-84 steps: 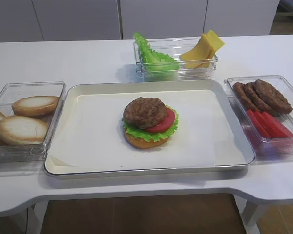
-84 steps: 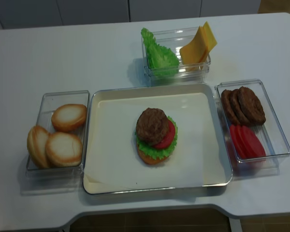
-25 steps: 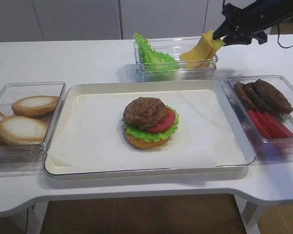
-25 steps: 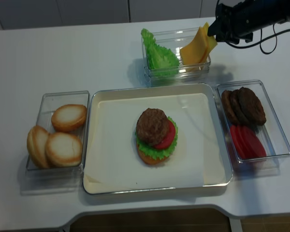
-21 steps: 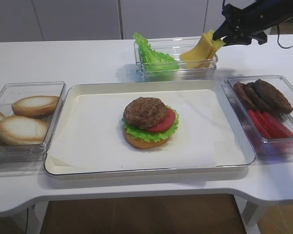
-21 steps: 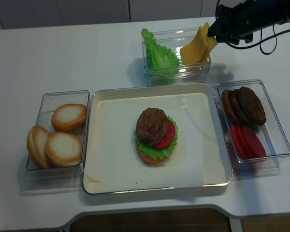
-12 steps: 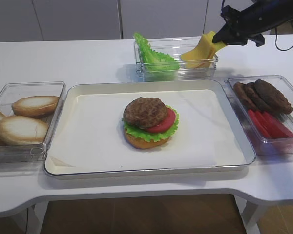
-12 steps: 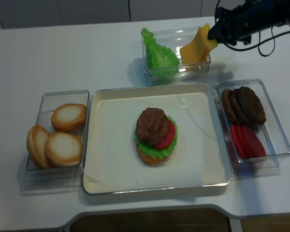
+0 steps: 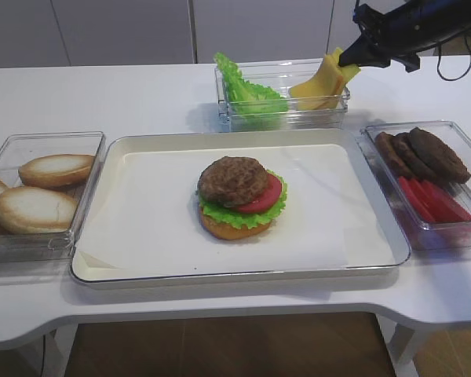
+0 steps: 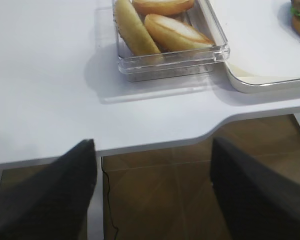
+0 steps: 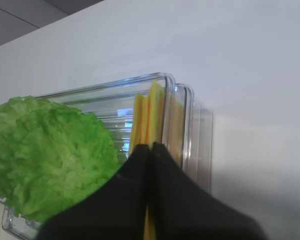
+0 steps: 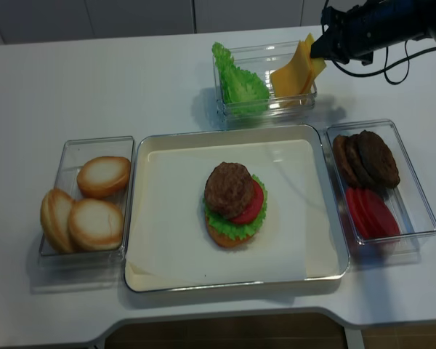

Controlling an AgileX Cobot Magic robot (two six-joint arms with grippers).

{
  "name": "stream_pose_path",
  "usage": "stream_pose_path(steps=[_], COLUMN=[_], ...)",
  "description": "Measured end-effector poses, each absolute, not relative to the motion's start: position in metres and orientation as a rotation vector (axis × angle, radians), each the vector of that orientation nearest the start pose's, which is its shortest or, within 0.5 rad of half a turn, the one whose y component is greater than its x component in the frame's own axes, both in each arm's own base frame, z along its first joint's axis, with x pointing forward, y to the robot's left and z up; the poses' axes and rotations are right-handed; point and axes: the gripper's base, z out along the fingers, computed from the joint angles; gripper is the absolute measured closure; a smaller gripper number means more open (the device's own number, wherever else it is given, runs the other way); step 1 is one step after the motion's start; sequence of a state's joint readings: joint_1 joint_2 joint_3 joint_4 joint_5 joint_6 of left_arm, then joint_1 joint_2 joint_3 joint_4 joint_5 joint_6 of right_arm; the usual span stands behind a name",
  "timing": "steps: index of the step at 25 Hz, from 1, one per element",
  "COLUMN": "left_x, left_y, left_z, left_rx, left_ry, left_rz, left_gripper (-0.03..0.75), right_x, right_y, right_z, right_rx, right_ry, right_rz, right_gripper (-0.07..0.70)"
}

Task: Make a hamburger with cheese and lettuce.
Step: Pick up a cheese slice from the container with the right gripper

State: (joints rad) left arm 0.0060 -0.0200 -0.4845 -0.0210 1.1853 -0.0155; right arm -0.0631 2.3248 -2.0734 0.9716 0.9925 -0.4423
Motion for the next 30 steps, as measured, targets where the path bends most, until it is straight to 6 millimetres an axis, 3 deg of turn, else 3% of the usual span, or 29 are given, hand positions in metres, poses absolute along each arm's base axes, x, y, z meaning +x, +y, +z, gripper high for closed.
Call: stream_pose_path(steps=[7,18,30], left_x=[-0.012,-0.012,-0.012], left_y=[-0.002,-0.002,-0.002], left_z=[0.263,0.263,0.263], left_rx=[-0.021,-0.021,-0.021], left_ry=[2.164,2.164,2.164], left_rz=[-0.031,-0.031,-0.031], left_gripper=[0.188,0.188,0.188], right_x=[0.516,0.505,0.466], right_y=[0.030,0.029,0.032], right_z=[0.237,0.273,0.347], right_rx=[-0.019,-0.073,-0.251], right_ry=[2.364,2.315,2.263], right_rz=[0.977,0.932,0.850], right_gripper=[0.632,0.632,0.632])
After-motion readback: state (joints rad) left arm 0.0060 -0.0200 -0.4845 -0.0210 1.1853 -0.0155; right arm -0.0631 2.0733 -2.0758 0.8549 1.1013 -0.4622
